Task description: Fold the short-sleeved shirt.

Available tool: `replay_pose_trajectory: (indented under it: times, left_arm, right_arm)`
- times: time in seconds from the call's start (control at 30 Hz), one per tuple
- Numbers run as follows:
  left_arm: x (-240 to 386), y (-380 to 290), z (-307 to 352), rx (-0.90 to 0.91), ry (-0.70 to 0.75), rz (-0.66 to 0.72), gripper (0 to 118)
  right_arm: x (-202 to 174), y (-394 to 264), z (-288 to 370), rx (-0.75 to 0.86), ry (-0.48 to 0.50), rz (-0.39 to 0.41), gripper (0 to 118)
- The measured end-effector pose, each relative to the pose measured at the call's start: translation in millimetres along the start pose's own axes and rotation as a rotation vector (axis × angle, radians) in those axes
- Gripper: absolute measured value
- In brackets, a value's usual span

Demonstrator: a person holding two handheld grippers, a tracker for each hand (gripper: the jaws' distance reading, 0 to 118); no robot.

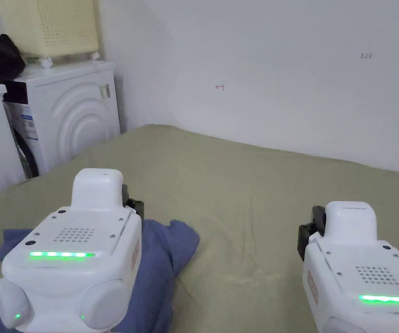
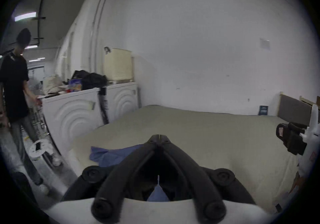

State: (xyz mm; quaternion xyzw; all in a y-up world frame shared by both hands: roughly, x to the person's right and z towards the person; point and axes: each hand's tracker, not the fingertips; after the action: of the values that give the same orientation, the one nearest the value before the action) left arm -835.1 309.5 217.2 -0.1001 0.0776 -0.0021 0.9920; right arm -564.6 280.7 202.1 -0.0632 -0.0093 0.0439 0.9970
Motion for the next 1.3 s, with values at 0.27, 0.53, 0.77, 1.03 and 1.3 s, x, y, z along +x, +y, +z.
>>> replay_pose_trajectory:
  times: [0.27, 0.53, 0.77, 1.03, 1.3]
  left_arm:
    - [-32, -11, -26, -0.138, 0.057, 0.049, 0]
    - [-39, -92, -174, -0.638, -0.041, 0.167, 0]
    - [-23, -148, -234, -0.822, -0.015, 0.178, 38]
    - [-13, -139, -240, -0.839, -0.073, 0.197, 104]
    - [22, -154, -254, -0.944, -0.064, -0.031, 62]
  right_arm:
    - [-21, -14, -20, -0.052, 0.084, -0.011, 0]
    - [-20, -40, -42, -0.153, 0.076, -0.036, 0]
    - [-19, -64, -60, -0.240, 0.075, 0.005, 0]
    - [-11, -72, -64, -0.273, 0.054, 0.025, 0]
    - [-4, -86, -66, -0.327, 0.040, 0.019, 0]
